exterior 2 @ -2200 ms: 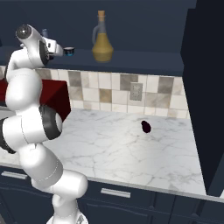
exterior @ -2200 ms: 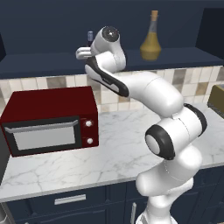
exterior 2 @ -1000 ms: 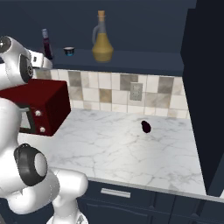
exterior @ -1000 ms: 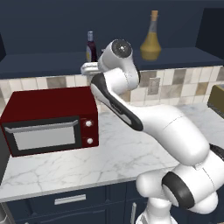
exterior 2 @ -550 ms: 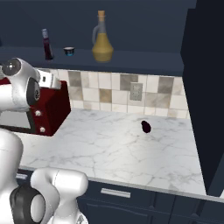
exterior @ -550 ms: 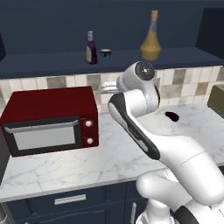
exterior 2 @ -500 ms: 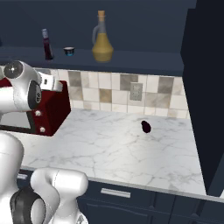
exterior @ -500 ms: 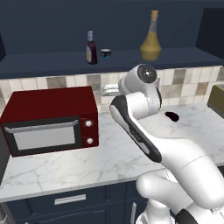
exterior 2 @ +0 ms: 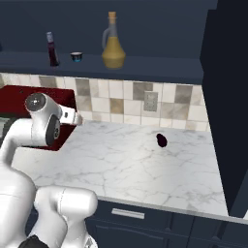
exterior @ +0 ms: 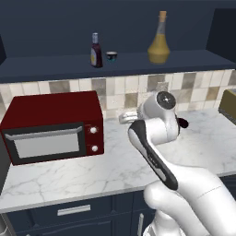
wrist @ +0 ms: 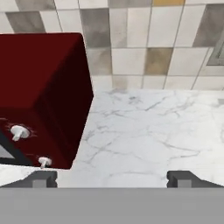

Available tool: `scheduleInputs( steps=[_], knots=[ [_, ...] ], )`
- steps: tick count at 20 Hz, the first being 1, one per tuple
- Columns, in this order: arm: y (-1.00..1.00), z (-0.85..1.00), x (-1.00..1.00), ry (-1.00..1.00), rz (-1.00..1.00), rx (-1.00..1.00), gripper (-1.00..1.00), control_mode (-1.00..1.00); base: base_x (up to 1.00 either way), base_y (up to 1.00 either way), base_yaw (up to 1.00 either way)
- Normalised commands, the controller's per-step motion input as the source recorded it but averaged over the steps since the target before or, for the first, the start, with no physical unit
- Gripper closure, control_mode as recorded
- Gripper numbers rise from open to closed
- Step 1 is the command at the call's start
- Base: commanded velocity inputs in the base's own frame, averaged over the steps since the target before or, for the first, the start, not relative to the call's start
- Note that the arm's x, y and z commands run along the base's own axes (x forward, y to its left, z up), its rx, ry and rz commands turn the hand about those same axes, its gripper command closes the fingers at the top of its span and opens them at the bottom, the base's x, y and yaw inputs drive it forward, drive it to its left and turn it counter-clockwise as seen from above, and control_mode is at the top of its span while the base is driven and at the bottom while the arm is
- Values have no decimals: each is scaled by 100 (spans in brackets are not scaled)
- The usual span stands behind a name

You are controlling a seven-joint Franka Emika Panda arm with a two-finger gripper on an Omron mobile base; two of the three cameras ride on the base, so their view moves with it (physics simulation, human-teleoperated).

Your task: Pick the oil and vinegar bottle and condiment bottle from the counter and place them in the cabinet.

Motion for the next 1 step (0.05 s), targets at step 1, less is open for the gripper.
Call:
scheduleInputs(
  steps=[1],
  knots=[
    [-32, -78, -6, 13, 0, -5, -100, -100, 0, 0, 0]
  ],
)
